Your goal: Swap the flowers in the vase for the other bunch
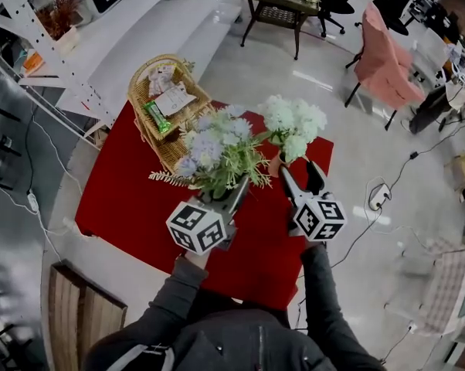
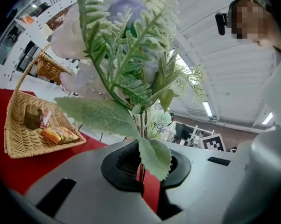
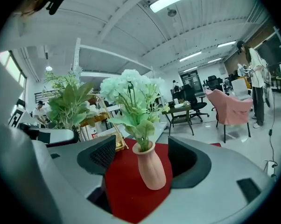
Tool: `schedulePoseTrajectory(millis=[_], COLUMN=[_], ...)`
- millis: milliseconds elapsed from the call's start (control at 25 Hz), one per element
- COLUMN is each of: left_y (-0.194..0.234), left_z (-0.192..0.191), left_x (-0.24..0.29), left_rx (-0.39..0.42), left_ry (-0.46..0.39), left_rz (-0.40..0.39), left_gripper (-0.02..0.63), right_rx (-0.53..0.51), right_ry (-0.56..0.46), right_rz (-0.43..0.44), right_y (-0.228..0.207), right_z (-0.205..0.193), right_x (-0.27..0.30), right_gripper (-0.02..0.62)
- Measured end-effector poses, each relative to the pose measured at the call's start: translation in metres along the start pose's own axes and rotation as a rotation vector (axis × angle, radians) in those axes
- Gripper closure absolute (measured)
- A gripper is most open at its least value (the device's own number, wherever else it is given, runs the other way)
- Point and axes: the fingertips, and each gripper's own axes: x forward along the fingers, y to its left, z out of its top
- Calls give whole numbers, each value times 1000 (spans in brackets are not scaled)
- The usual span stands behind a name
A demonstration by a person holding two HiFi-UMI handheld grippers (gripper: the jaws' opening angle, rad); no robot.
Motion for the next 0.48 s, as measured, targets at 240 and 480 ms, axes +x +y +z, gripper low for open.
schedulePoseTrajectory(millis=[240,480], left_y=[6,13], left_z=[-4,-8], left_x=[2,5], left_rx=[-15,-25], left_ry=[-5,-2], left_rz=[31,51], left_gripper=[575,575], right_rx=[-17,-25], right_ry=[22,7], right_rz=[40,64], right_y=[-5,-5], right_z=[-9,-2], right_x=[20,39], right_gripper=[285,285])
